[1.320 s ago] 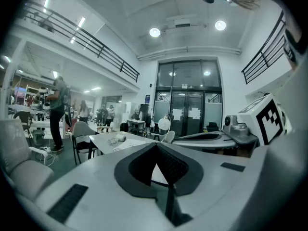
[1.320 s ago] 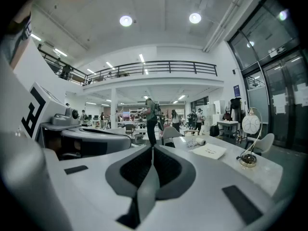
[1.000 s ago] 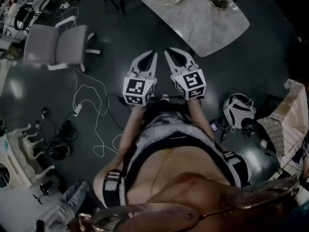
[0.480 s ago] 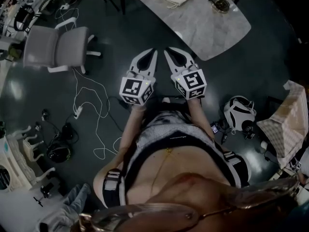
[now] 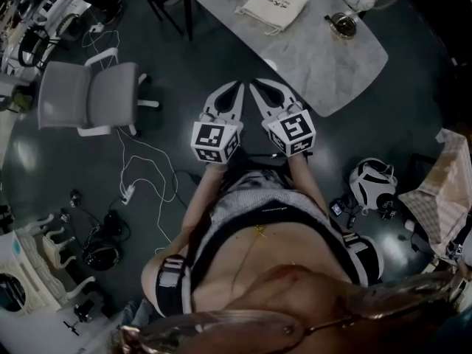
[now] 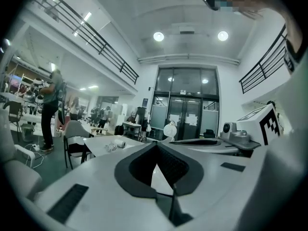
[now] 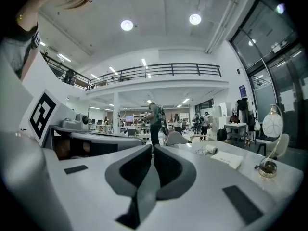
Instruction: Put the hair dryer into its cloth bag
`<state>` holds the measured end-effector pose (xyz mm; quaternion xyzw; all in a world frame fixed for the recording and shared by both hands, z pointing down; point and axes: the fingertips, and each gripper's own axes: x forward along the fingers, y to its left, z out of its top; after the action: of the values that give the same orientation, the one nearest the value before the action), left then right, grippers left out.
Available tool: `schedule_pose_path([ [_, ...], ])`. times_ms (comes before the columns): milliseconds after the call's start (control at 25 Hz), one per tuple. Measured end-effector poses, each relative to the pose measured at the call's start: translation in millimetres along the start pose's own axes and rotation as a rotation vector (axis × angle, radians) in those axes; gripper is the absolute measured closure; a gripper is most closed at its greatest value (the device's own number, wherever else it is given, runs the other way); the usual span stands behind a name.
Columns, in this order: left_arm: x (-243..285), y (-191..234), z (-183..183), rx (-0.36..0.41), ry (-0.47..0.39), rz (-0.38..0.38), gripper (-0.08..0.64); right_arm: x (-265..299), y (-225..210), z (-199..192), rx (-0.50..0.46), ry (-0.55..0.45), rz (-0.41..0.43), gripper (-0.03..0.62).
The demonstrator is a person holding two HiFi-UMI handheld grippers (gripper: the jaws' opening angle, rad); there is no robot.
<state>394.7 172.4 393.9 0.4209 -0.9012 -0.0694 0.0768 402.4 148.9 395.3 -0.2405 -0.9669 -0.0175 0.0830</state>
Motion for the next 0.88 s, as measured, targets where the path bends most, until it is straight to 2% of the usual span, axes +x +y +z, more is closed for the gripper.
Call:
schedule_pose_path([
  [480,10,74,6,-0.035,0.040,-0.038,0.568,82,1,4,0.027,0.033,-0.022,0.522],
  [760,8,100,3,-0.008,0.061,-0.014,0.568,104,7,0,0.050,0.043,-0.010,0.522],
  [880,12,108,4,-0.025,0.067,-0.016,0.568,110,3,0,0.059,0.043,-0.026,0.522],
])
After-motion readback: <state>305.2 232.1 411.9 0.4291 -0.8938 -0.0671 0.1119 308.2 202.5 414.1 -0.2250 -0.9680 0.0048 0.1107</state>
